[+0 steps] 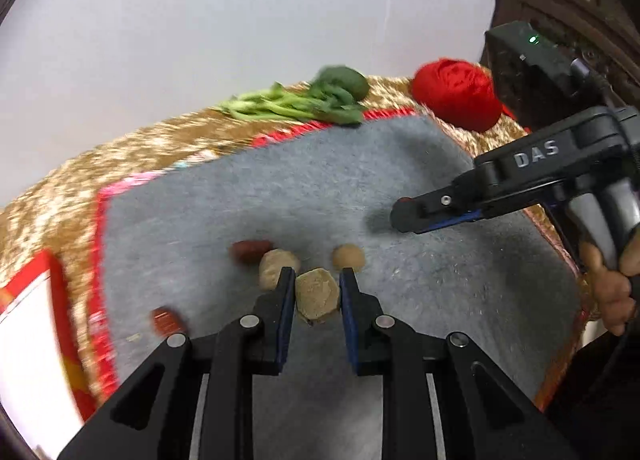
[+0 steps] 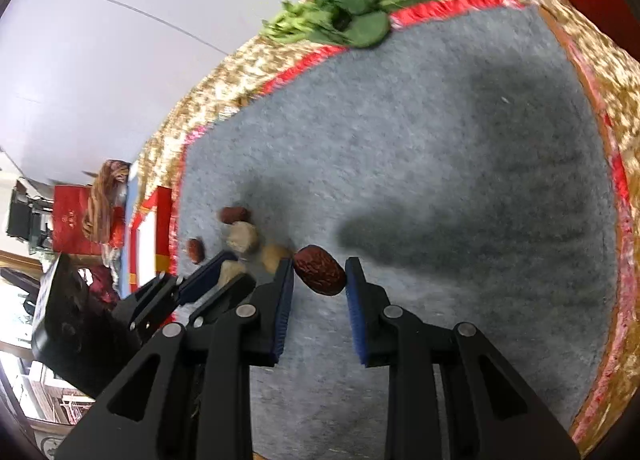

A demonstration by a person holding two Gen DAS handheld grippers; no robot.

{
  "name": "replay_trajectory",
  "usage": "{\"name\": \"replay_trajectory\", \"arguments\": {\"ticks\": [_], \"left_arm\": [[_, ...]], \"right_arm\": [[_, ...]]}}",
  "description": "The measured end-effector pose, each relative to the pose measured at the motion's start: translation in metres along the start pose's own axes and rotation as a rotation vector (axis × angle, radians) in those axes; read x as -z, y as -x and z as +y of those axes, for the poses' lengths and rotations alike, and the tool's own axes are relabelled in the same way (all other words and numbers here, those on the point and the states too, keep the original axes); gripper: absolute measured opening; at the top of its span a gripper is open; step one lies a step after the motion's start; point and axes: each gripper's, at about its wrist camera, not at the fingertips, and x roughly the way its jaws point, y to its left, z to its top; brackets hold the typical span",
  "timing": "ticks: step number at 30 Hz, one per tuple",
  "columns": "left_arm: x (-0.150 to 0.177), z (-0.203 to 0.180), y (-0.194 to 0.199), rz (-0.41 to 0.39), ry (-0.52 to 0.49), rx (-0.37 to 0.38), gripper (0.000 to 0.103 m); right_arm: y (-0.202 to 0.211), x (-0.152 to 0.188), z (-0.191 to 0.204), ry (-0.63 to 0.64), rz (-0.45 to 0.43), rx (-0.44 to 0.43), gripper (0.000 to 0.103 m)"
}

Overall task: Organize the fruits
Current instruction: 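Carry the yam piece to the white tray and open the left tool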

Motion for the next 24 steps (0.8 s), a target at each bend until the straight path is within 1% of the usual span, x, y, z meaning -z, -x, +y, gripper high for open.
{"name": "replay_trajectory", "arguments": {"ticks": [4, 6, 8, 9, 11, 12, 13, 14, 16, 18, 21, 24], "left_arm": [[0.014, 0.028, 0.038, -0.027, 0.066, -0.076, 0.021], [0.023, 0.046, 0.059, -0.041, 0.105, -0.140, 0.021], [0.034, 0.067, 0.079, -0.050, 0.171, -0.204, 0.021], [0.041, 0.079, 0.088, -0.050, 0.203, -0.227, 0.021], [0.056, 0.102, 0.104, -0.041, 0.258, -0.297, 0.021], [0.063, 0.111, 0.110, -0.037, 0.283, -0.318, 0.021], [0.071, 0.121, 0.117, -0.034, 0.310, -0.331, 0.021], [0.079, 0.129, 0.121, -0.029, 0.332, -0.350, 0.021], [0.092, 0.141, 0.128, -0.013, 0.348, -0.382, 0.021], [0.106, 0.153, 0.130, 0.020, 0.368, -0.397, 0.021], [0.122, 0.167, 0.130, 0.065, 0.386, -0.409, 0.021], [0.128, 0.175, 0.129, 0.086, 0.404, -0.424, 0.022]], "right_arm": [[-0.013, 0.002, 0.035, 0.049, 0.004, -0.048, 0.028], [-0.021, 0.005, 0.054, 0.078, 0.009, -0.071, 0.028], [-0.036, 0.011, 0.083, 0.125, 0.029, -0.110, 0.028], [-0.042, 0.014, 0.095, 0.142, 0.038, -0.126, 0.028], [-0.059, 0.024, 0.125, 0.190, 0.059, -0.155, 0.028], [-0.067, 0.030, 0.139, 0.214, 0.070, -0.169, 0.028], [-0.077, 0.037, 0.159, 0.245, 0.085, -0.191, 0.028], [-0.084, 0.043, 0.169, 0.264, 0.096, -0.202, 0.028], [-0.100, 0.057, 0.196, 0.302, 0.119, -0.222, 0.028], [-0.118, 0.069, 0.220, 0.344, 0.142, -0.239, 0.028], [-0.142, 0.086, 0.241, 0.392, 0.183, -0.223, 0.028], [-0.165, 0.103, 0.257, 0.453, 0.212, -0.170, 0.028]]}}
